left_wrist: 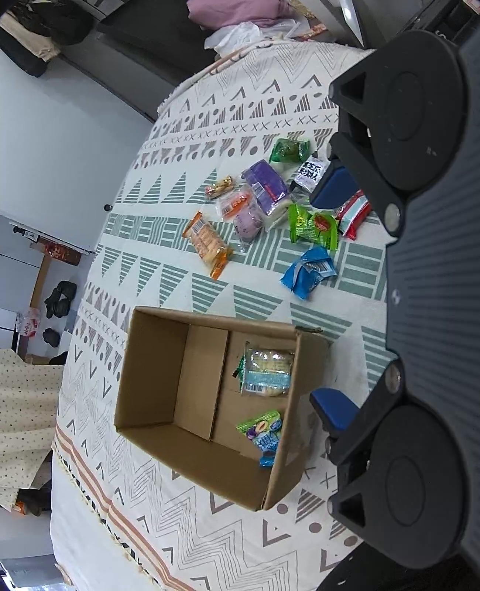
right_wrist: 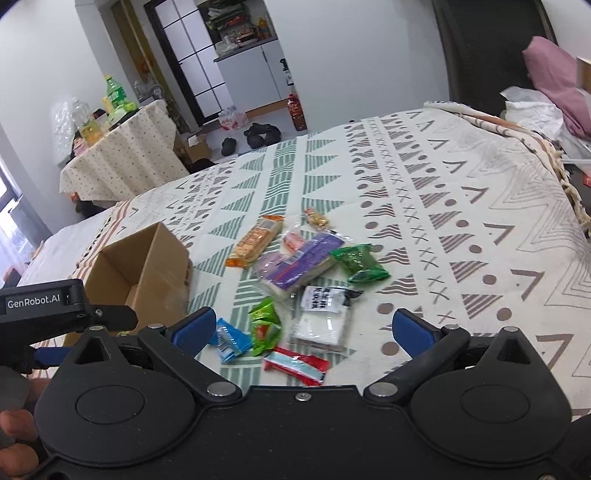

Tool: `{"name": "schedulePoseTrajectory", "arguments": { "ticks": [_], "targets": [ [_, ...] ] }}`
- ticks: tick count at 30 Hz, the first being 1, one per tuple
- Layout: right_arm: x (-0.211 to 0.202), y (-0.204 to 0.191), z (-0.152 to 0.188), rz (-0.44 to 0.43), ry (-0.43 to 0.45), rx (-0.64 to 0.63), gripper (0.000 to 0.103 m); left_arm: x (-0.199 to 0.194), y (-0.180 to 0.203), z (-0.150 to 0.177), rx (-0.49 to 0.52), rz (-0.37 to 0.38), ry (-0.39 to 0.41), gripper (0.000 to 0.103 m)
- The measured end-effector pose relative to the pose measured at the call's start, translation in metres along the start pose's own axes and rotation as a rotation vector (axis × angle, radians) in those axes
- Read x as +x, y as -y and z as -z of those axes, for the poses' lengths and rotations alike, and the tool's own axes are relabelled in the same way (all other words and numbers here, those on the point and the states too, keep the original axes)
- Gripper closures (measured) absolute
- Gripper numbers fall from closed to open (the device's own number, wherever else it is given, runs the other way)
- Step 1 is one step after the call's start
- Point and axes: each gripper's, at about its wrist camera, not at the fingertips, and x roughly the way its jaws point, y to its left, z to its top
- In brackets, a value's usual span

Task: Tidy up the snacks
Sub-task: 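Reach the left tool to the blue wrapper while the right tool reaches the white rice-cake bag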

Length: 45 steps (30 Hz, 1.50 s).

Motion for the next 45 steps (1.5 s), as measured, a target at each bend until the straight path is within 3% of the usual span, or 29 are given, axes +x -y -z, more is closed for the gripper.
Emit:
{"name": "schedulePoseTrajectory", "arguments": {
  "ticks": [12, 17, 23, 28, 45],
  "targets": [
    [0.023, 0.032, 0.008, -0.026, -0.038, 0.099, 0.000, 0.028, 0.024, 0.007, -0.029, -0.011, 0.012, 0.003],
    [0.040, 0.037, 0.005, -0.053, -0.067, 0.123, 0.004, 0.046, 0.028, 0.012, -0.045, -0.025, -0.004, 0.016],
    [0.061, 0.048, 0.004, -0.091, -0.109, 0.195, 0.020, 0.067, 0.030, 0.013, -0.080, -0.050, -0.021, 0.036],
    [0.078, 0.049, 0.004, -0.102, -0.144, 0.204, 0.029, 0.084, 0.036, 0.014, -0.104, -0.069, -0.034, 0.045],
    [0.122, 0.042, 0.002, -0.121, -0.219, 0.171, 0.034, 0.136, 0.043, 0.011, -0.183, -0.174, -0.071, 0.057]
  ]
}}
